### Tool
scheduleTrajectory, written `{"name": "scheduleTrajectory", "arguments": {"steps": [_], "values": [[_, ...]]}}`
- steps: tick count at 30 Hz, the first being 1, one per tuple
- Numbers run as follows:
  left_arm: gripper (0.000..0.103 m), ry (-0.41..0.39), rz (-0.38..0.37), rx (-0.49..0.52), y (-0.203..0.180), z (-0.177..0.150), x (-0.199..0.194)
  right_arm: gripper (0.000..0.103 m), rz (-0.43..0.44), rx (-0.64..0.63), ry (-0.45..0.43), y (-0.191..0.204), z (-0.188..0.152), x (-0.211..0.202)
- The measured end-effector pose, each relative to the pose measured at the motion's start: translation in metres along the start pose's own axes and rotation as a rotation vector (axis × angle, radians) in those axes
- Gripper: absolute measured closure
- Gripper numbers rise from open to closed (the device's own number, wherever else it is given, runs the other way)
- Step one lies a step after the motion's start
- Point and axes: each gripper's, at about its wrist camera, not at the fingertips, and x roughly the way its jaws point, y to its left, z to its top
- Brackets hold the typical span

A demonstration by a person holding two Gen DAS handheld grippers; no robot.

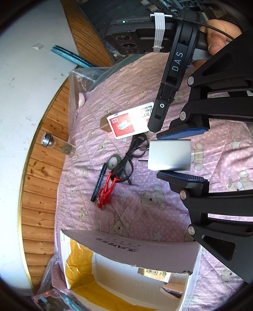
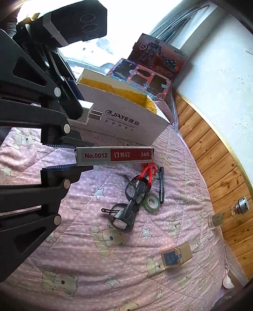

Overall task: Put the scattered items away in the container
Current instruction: 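Carry the charger and staple box with both tools over the cardboard box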

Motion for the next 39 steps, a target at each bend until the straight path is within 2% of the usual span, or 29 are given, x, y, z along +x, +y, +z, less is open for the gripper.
{"name": "scheduleTrajectory", "arguments": {"steps": [18, 39], "values": [[0.070, -0.098, -0.029, -0.078, 0.028, 0.025, -0.047, 0.088, 0.004, -0.095, -0.049, 0.070, 0.017, -0.018], [0.070, -0.197, -0.041, -0.189, 0.091, 0.053, -0.087, 0.088, 0.003, -0.203, -0.032, 0.143, 0.040, 0.009]]}}
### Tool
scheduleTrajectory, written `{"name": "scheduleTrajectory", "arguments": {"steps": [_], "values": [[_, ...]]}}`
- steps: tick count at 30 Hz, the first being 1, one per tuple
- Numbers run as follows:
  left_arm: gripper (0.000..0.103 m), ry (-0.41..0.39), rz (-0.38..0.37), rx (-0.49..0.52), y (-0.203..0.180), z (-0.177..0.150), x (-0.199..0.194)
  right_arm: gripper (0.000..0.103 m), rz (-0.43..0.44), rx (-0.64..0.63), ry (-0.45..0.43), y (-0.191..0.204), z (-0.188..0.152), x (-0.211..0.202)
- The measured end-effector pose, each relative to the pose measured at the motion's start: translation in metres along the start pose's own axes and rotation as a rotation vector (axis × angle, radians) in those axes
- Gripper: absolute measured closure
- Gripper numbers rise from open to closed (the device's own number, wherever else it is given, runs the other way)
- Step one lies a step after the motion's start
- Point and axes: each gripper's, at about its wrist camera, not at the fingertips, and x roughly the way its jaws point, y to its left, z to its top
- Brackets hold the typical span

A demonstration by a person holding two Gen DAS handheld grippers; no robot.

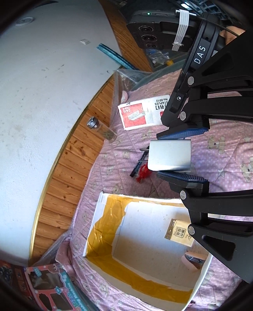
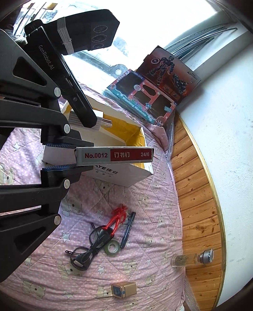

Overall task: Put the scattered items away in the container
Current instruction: 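Carry the charger and staple box with both tools over the cardboard box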

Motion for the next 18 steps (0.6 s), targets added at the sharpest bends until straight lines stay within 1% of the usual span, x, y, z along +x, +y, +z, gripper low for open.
{"name": "scheduleTrajectory", "arguments": {"steps": [7, 18], "values": [[0.070, -0.037, 0.014, -0.020, 0.025, 0.014, -0.011, 0.088, 0.006, -0.039, 0.009, 0.023, 0.010, 0.016], [0.070, -0.065, 0.040, -0.060, 0.065, 0.034, -0.019, 0.088, 0.016, -0.092, 0.032, 0.053, 0.024, 0.045]]}}
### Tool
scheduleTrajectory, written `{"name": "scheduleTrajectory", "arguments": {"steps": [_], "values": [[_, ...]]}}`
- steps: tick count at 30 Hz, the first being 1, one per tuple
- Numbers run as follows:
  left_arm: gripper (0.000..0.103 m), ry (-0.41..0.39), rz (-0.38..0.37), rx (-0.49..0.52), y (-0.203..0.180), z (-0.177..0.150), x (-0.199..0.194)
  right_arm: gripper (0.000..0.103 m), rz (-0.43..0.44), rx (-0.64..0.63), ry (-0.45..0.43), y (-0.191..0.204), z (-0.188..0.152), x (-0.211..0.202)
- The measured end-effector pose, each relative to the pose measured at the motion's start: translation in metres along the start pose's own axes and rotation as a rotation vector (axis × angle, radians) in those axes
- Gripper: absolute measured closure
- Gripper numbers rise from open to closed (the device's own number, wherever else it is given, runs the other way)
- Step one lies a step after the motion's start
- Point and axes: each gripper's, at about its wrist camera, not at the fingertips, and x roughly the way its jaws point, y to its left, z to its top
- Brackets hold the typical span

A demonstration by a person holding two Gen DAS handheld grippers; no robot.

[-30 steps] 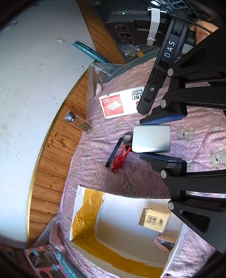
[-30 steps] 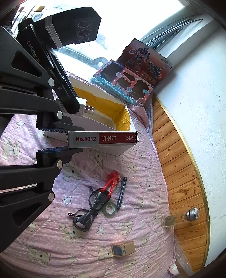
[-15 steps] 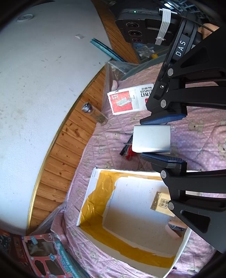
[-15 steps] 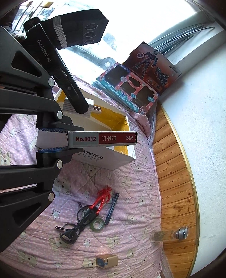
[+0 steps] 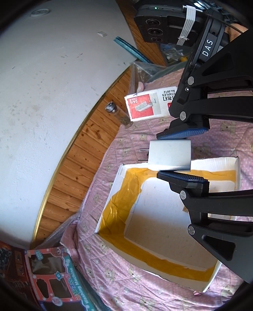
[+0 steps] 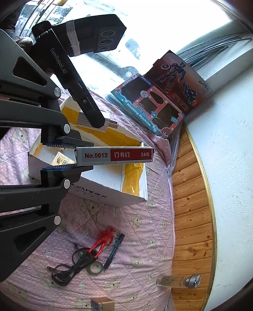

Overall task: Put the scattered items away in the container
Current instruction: 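Carry the charger and staple box with both tools over the cardboard box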

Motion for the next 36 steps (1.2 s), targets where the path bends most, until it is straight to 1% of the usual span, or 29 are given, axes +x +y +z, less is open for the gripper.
{"name": "scheduleTrajectory", "arguments": {"steps": [5, 13, 22, 36], "values": [[0.070, -0.016, 0.011, -0.019, 0.017, 0.012, -0.001, 0.088, 0.000, -0.030, 0.014, 0.013, 0.009, 0.015], [0.070, -0.024, 0.057, -0.006, 0.034, 0.035, 0.003, 0.088, 0.008, -0.070, 0.034, 0.030, 0.025, 0.040], [0.070, 0.018, 0.081, -0.029, 0.055, 0.057, 0.021, 0.088, 0.018, -0.078, 0.071, 0.034, 0.040, 0.068], [0.070, 0.070, 0.129, -0.057, 0.081, 0.082, 0.055, 0.088, 0.010, -0.063, 0.143, 0.022, 0.053, 0.114]]}}
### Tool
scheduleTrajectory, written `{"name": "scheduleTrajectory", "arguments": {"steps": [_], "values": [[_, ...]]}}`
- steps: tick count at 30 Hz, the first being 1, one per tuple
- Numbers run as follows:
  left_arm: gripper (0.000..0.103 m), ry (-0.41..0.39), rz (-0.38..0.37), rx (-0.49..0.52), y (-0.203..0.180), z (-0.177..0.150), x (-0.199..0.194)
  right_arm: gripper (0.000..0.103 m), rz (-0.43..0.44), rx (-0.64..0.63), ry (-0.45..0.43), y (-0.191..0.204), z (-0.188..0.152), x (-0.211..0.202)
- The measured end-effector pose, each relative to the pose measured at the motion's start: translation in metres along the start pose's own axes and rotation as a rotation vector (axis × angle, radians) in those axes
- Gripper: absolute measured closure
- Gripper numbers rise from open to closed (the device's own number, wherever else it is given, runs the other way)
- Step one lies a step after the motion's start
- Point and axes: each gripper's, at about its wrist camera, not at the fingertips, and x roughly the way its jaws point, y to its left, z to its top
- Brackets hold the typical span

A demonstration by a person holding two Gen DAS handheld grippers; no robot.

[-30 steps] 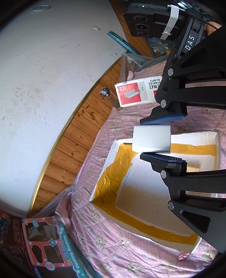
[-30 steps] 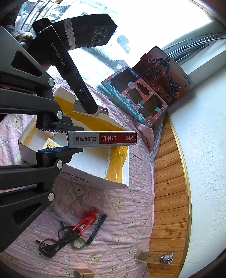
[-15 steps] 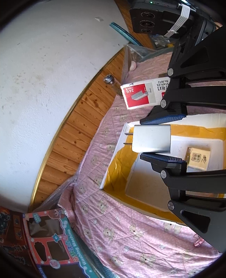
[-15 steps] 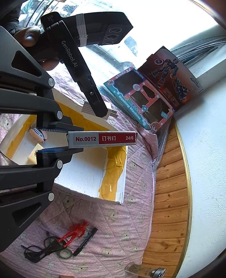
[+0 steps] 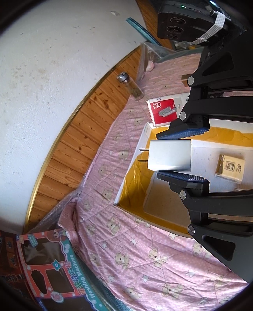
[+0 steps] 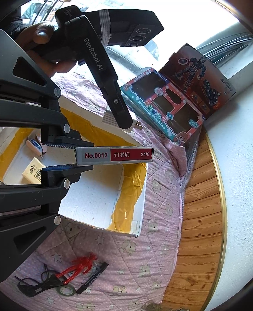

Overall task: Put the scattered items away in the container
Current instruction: 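Carry the charger and staple box with both tools over the cardboard box, then open both tools to drop the charger and staple box inside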

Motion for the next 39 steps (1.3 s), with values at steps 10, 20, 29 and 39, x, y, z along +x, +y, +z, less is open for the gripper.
{"name": "scheduleTrajectory", "arguments": {"steps": [10, 20, 29, 39], "values": [[0.070, 0.081, 0.055, -0.042, 0.018, 0.003, 0.045, 0.088, -0.032, 0.014, 0.056, -0.012, 0.010, 0.034], [0.069, 0.142, 0.150, -0.024, 0.028, 0.006, 0.085, 0.088, -0.055, 0.037, 0.132, -0.028, 0.014, 0.071], [0.068, 0.199, 0.245, -0.003, 0.038, 0.003, 0.126, 0.088, -0.103, 0.022, 0.196, -0.036, 0.020, 0.103], [0.064, 0.198, 0.284, 0.006, 0.038, 0.001, 0.131, 0.078, -0.141, -0.021, 0.180, -0.035, 0.026, 0.099]]}}
